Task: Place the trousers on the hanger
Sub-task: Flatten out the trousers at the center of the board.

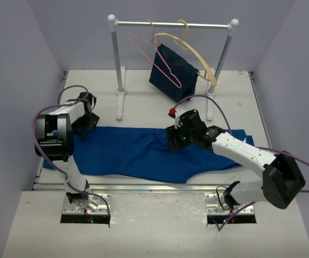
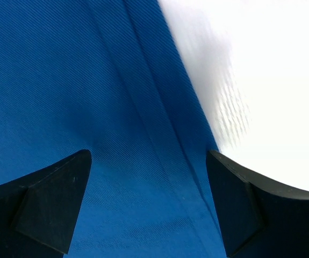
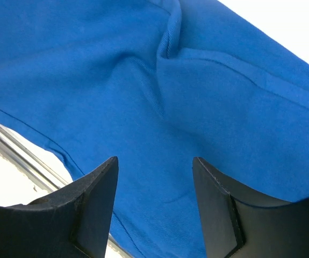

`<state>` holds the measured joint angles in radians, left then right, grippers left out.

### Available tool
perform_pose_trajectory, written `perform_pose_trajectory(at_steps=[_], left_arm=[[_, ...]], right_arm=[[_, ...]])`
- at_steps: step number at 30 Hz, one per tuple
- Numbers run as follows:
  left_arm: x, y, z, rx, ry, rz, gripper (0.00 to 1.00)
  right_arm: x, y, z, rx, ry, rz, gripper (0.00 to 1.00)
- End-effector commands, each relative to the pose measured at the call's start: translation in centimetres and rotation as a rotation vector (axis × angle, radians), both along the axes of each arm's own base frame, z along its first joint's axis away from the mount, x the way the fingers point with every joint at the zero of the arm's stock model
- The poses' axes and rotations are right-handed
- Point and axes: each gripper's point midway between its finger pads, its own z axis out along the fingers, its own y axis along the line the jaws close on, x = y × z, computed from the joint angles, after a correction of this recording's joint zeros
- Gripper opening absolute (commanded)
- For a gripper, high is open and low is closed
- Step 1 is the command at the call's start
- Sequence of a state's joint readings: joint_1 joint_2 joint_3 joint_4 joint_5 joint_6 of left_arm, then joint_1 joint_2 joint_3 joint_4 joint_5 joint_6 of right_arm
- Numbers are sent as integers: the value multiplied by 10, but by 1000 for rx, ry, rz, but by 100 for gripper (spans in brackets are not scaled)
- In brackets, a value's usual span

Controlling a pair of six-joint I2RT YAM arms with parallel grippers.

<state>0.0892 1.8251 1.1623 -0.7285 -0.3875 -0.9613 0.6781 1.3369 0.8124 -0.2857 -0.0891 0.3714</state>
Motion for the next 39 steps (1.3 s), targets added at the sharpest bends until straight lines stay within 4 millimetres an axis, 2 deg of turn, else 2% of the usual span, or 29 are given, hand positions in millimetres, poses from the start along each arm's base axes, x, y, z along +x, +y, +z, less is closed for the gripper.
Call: perform_pose_trajectory(at_steps=[1, 3, 6, 10, 12, 16, 22, 25, 30, 33, 39], left_arm=[[12, -10, 6, 23, -28, 8, 83], [9, -10, 2, 22, -11, 15, 78], [6, -10, -2, 25, 3, 19, 63], [1, -10, -3, 28, 10, 21, 56], [0, -9, -2, 32, 6, 23, 48], [1, -8, 1, 41, -3, 21, 38], [7, -6, 13, 54, -34, 4, 8], [7, 1, 23, 89, -39, 5, 5], [9, 13, 52, 161, -63, 21, 4], [18, 19, 74, 199, -102, 17, 4], [37, 24, 79, 231, -81, -52, 4]], right_arm=[[6, 8, 15, 52, -42, -4, 59], [4, 8, 14, 57, -37, -1, 59], [4, 7, 14, 53, -38, -4, 59], [5, 8, 14, 53, -37, -1, 59], [4, 8, 11, 50, -29, 0, 59], [4, 8, 9, 45, -22, -1, 59], [4, 8, 4, 34, -8, -1, 59], [4, 8, 4, 33, -5, 0, 59], [4, 7, 3, 28, -5, -1, 59], [4, 8, 2, 29, -1, 0, 59], [4, 9, -1, 27, 9, 3, 59]])
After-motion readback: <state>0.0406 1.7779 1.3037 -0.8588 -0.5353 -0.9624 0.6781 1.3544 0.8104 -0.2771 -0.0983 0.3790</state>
